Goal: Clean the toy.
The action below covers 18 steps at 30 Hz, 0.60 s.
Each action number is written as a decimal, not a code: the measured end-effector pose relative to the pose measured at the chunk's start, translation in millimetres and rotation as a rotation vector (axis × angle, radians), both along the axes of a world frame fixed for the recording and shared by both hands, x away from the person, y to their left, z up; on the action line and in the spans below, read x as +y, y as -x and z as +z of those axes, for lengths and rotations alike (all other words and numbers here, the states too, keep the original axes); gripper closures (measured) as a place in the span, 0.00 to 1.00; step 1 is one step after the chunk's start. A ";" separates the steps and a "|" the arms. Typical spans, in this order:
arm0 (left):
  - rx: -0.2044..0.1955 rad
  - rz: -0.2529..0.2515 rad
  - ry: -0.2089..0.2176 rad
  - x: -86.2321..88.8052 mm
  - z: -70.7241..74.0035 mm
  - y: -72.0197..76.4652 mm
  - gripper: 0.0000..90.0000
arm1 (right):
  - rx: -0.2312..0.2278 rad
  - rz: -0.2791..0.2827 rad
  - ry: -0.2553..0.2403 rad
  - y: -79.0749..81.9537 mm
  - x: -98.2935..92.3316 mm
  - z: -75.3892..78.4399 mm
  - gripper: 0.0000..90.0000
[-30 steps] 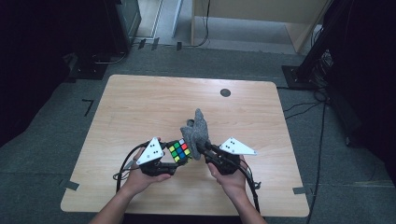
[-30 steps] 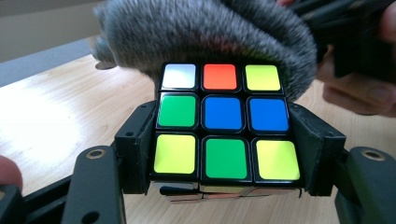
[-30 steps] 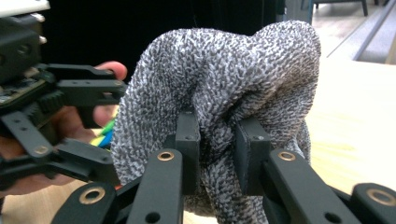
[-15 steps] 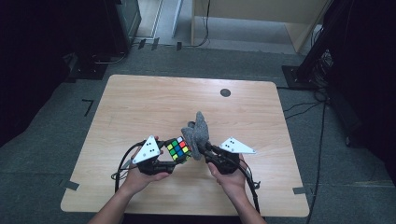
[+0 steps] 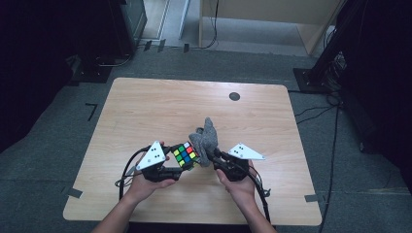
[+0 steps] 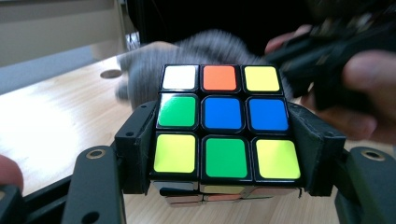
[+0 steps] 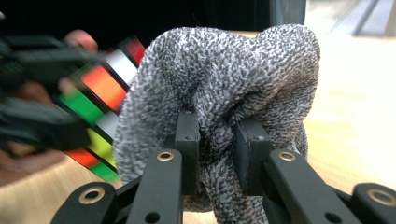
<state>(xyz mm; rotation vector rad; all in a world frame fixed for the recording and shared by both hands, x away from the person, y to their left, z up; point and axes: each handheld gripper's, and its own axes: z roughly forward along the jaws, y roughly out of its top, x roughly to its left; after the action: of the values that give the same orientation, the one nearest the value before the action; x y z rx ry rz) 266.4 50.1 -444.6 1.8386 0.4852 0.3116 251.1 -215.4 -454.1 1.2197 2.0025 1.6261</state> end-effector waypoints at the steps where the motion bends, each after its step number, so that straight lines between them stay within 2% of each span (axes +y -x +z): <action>1: 0.002 -0.002 -0.012 -1.1 -1.4 -0.1 0.38 | -0.016 0.004 -0.011 1.4 -0.5 3.3 0.83; 4: -0.001 -0.011 -0.022 -4.5 -2.4 1.7 0.38 | -0.052 0.025 -0.016 5.0 1.2 10.1 0.83; 6: -0.011 -0.017 -0.017 -5.1 0.0 3.6 0.38 | -0.048 0.030 -0.004 5.0 3.3 7.7 0.83; 8: -0.014 -0.019 -0.007 -3.8 1.9 4.3 0.38 | -0.030 0.024 -0.001 2.9 3.4 2.0 0.83; 11: 0.008 -0.021 0.049 1.9 5.3 1.7 0.38 | 0.011 -0.006 0.018 -0.7 1.2 -4.9 0.83; 14: 0.013 -0.016 0.032 2.6 4.5 0.2 0.38 | 0.007 -0.018 0.001 0.4 -0.3 -2.6 0.83; 18: 0.010 -0.010 -0.022 -3.5 -0.9 0.7 0.38 | -0.054 0.003 -0.025 6.6 1.0 11.0 0.83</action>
<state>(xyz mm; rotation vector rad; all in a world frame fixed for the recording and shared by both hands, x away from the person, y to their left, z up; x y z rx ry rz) 265.7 46.6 -445.5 1.8643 0.4808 0.3025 244.6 -214.5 -443.1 1.1691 1.9589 1.6719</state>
